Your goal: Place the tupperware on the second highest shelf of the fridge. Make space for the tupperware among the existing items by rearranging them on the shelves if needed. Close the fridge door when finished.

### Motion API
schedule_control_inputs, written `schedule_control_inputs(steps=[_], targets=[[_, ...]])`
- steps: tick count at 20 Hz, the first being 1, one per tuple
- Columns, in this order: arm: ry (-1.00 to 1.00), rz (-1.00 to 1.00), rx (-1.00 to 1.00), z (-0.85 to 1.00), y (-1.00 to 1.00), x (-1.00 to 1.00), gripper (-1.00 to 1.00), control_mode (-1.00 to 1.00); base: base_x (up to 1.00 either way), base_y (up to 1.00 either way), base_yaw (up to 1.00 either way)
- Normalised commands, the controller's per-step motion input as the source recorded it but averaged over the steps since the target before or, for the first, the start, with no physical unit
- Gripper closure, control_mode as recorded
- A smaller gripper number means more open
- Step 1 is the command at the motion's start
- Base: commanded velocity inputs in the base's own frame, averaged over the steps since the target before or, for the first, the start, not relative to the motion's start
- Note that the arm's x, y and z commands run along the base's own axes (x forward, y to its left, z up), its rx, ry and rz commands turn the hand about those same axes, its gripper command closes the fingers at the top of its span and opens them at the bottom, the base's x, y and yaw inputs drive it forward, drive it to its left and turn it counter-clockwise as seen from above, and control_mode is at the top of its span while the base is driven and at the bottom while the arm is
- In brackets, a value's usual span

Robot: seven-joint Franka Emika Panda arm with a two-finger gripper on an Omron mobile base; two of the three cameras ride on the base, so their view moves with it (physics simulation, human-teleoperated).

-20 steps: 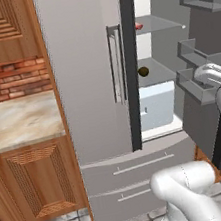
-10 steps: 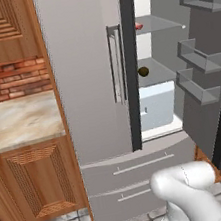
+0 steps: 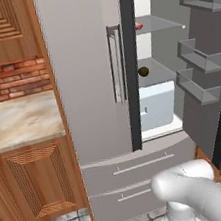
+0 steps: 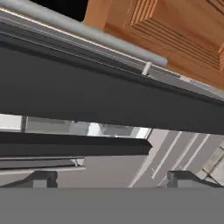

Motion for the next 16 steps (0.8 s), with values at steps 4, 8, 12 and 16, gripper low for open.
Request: schedule_control_inputs(steps=[4, 8, 12, 16], targets=[[0.03, 0.0, 0.32, 0.0, -0.97, 0.47, -1.0, -1.0, 0.0, 0.0, 0.0], [0.04, 0.01, 0.31, -0.31, -0.74, 0.84, -1.0, -1.0, 0.0, 0.0, 0.0], [0.01, 0.03, 0.28, -0.74, -0.59, 0.82, -1.0, -1.0, 0.0, 0.0, 0.0], [0.0, 0.02, 0.23, -0.93, -0.3, 0.56, -1.0, -1.0, 0.0, 0.0, 0.0]])
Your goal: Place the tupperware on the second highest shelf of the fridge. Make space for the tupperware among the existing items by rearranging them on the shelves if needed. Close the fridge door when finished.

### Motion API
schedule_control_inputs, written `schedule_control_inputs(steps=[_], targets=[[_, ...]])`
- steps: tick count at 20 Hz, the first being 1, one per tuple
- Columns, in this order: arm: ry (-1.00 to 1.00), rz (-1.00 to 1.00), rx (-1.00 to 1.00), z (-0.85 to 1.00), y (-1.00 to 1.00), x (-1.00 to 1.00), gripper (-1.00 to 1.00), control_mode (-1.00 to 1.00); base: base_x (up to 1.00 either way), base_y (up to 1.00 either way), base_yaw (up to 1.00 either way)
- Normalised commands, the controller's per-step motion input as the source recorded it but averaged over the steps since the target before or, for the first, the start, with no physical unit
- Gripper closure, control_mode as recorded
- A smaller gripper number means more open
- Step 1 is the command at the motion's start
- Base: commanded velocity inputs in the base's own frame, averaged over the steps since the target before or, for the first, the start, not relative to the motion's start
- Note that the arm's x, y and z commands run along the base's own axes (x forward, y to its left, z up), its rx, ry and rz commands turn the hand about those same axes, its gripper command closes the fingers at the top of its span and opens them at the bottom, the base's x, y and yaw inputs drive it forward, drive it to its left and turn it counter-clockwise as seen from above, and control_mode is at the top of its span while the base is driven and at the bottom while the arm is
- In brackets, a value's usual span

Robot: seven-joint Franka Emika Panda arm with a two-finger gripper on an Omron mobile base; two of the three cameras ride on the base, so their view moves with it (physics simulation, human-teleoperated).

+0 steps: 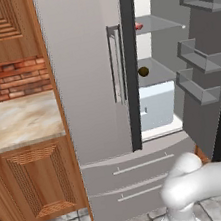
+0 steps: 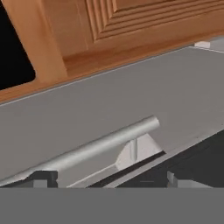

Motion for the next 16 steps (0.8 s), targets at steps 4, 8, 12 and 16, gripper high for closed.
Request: schedule_control_inputs(steps=[4, 8, 12, 16], targets=[[0.02, 0.04, 0.14, -0.71, 0.09, 0.61, -1.0, -1.0, 0.0, 0.0, 0.0], [0.02, 0.18, 0.01, -0.5, 0.73, 0.35, -1.0, -1.0, 0.0, 0.0, 0.0], [0.09, 0.22, 0.0, -0.45, 0.99, 0.51, -1.0, -1.0, 0.0, 0.0, 0.0], [0.12, 0.22, 0.0, -0.19, 0.81, 0.8, -1.0, -1.0, 0.0, 0.0, 0.0]])
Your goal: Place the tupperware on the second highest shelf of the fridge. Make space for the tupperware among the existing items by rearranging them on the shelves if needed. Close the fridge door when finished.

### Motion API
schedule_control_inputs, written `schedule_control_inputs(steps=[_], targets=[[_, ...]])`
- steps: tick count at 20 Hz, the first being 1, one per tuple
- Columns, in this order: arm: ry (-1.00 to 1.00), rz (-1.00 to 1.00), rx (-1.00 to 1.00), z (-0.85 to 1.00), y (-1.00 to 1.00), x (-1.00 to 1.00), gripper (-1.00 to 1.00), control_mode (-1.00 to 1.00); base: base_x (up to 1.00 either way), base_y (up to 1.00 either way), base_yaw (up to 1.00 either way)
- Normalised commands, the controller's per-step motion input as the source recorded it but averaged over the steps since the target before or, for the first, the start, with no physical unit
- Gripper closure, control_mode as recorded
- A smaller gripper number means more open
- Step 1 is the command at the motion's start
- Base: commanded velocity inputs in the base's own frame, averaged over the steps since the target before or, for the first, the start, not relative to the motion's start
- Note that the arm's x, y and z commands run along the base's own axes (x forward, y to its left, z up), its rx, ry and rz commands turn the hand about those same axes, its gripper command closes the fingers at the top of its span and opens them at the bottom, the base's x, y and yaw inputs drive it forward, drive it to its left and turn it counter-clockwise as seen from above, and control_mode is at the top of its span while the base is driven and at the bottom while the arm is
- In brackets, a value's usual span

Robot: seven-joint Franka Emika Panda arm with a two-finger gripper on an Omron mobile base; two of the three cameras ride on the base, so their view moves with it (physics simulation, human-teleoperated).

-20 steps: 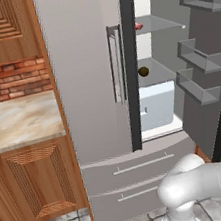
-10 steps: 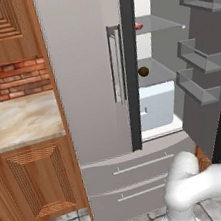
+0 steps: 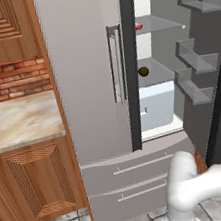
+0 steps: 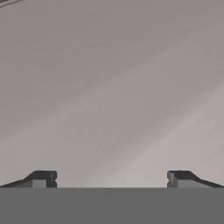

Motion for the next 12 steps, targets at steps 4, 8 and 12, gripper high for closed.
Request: schedule_control_inputs(steps=[4, 8, 12], targets=[[0.05, 0.21, 0.0, -0.14, 0.92, 0.8, -1.0, -1.0, 0.0, 0.0, 0.0], [0.01, 0.16, 0.0, -0.14, 0.97, 0.82, -1.0, -1.0, 0.0, 0.0, 0.0], [0.0, 0.09, 0.0, -0.13, 1.0, 0.69, -1.0, -1.0, 0.0, 0.0, 0.0]])
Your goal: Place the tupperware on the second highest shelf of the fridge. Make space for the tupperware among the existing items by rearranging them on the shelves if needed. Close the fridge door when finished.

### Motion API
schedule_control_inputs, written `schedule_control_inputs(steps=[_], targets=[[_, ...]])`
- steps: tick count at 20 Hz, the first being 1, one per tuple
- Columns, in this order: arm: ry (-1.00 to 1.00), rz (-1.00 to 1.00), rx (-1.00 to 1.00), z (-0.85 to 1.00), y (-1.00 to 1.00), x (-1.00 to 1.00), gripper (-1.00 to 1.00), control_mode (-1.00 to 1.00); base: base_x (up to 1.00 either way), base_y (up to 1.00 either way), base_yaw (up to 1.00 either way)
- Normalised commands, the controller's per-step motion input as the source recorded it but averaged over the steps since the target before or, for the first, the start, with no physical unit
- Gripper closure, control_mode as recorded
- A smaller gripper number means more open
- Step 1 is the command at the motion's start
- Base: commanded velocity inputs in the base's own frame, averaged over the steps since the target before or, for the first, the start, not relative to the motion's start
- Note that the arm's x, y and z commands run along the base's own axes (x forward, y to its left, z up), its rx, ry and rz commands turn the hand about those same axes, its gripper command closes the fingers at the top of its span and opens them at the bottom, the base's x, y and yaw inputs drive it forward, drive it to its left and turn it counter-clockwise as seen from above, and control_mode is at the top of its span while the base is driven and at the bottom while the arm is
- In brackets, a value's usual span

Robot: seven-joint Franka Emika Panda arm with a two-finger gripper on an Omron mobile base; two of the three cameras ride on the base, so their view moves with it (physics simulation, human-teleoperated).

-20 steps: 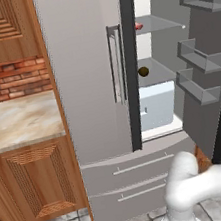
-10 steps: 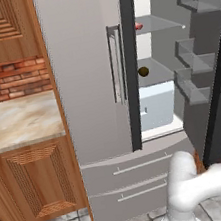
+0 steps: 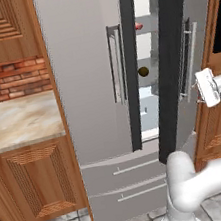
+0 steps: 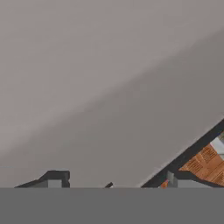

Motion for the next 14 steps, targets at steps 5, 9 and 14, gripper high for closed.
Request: schedule_control_inputs(steps=[5, 9, 14], targets=[[-0.11, -0.17, -0.03, -0.03, 1.0, 0.39, -1.0, -1.0, 0.0, 0.0, 0.0], [-0.18, -0.62, -0.1, 0.0, 0.93, 0.38, -1.0, -1.0, 0.0, 0.0, 0.0], [-0.12, -0.72, -0.16, -0.02, 0.8, 0.62, -1.0, -1.0, 0.0, 0.0, 0.0]])
